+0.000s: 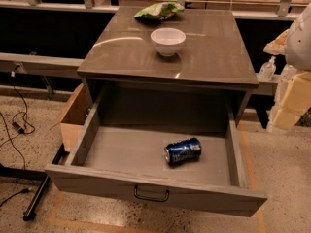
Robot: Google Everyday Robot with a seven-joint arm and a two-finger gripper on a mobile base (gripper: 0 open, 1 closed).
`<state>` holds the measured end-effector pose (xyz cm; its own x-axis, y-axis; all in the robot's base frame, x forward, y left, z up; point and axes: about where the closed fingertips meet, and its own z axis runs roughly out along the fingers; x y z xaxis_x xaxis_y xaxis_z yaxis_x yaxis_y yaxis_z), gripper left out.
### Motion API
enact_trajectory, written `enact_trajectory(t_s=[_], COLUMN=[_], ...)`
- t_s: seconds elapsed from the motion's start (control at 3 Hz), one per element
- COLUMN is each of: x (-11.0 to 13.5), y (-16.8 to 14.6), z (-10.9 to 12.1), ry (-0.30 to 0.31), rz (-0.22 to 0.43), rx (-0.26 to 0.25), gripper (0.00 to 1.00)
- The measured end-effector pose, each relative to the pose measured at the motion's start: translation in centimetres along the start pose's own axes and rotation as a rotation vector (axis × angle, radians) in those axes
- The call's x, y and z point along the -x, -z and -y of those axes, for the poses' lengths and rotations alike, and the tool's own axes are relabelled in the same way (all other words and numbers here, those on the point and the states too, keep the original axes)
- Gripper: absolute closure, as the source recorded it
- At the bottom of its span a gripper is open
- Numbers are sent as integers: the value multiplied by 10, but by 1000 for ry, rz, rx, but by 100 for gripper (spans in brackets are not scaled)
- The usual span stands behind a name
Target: Pick pepsi can from top drawer and place on counter
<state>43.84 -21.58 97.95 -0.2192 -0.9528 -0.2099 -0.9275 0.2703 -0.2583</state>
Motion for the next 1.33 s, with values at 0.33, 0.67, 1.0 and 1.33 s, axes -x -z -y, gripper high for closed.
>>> enact_trajectory(t_s=[0.33, 0.67, 1.0, 1.33], x=[3, 4, 10, 17], y=[3, -23, -70, -118], z=[-1, -5, 5, 20], ry=[9, -10, -6, 45], rz=[-1, 22, 48, 72], rx=[-21, -39, -83, -136], gripper=[0, 18, 41, 65])
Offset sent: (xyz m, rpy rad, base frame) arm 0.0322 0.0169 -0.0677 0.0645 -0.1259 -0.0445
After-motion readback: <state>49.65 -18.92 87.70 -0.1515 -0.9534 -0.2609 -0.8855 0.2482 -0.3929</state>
